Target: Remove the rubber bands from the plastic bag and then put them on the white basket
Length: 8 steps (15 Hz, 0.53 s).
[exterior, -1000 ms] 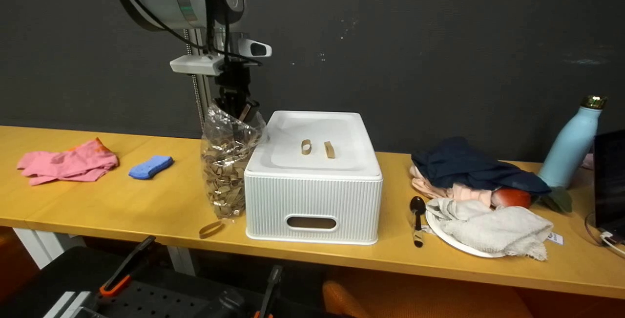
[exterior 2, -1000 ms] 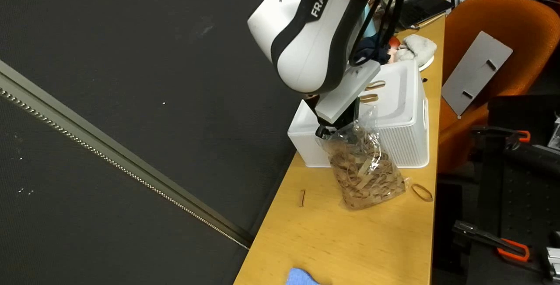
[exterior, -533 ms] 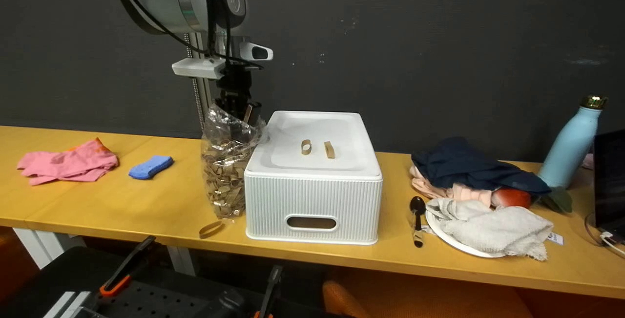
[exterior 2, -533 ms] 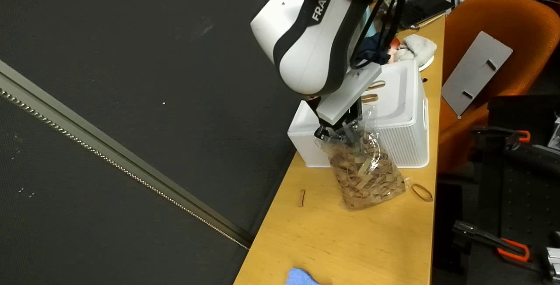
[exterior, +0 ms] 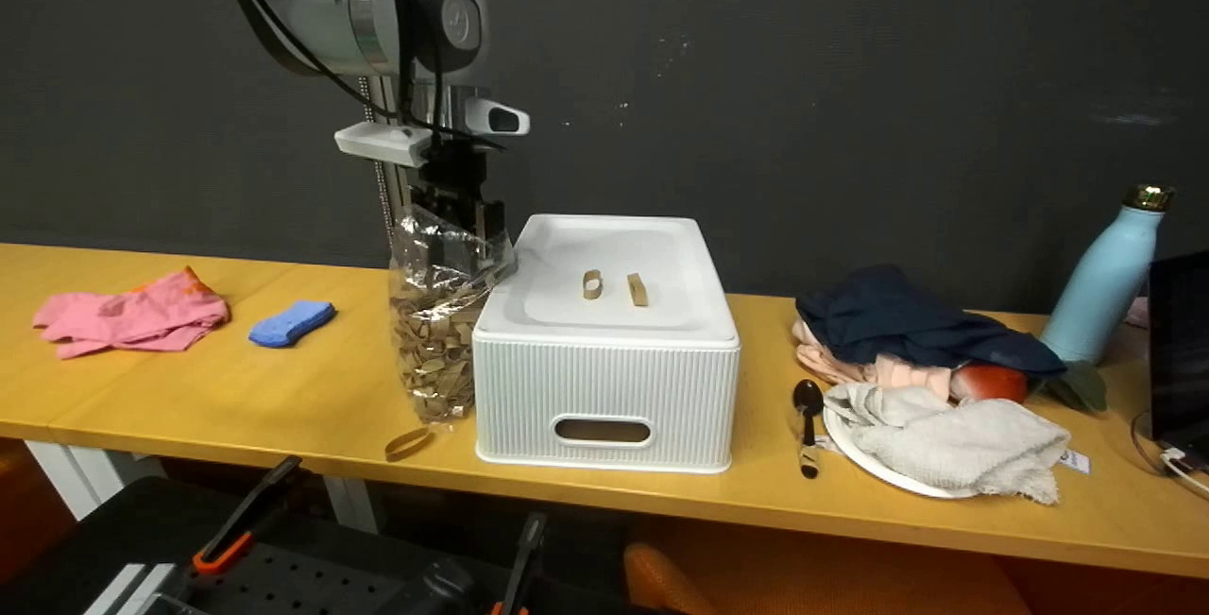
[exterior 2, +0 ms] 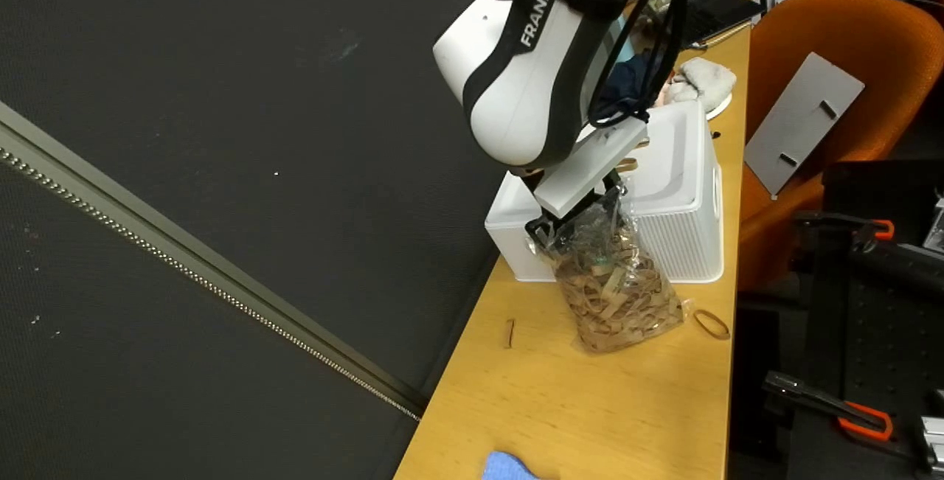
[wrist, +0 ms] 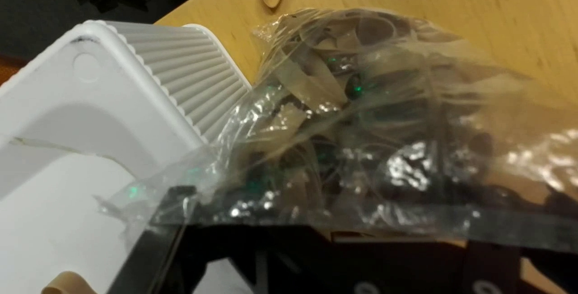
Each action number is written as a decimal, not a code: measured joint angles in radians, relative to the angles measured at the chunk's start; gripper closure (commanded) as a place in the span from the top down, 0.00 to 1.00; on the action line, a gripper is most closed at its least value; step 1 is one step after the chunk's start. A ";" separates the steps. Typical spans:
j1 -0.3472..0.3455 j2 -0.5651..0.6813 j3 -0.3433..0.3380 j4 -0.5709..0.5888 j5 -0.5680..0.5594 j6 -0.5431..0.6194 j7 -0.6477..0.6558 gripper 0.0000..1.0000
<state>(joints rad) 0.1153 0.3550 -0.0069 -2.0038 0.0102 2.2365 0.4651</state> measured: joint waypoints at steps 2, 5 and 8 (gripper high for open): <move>-0.001 0.012 -0.001 0.004 0.005 0.000 0.000 1.00; -0.003 0.031 -0.002 0.014 0.020 0.001 0.000 1.00; -0.004 0.046 -0.003 0.026 0.026 0.001 -0.002 1.00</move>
<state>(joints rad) 0.1114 0.4014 -0.0096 -1.9779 0.0360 2.2379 0.4635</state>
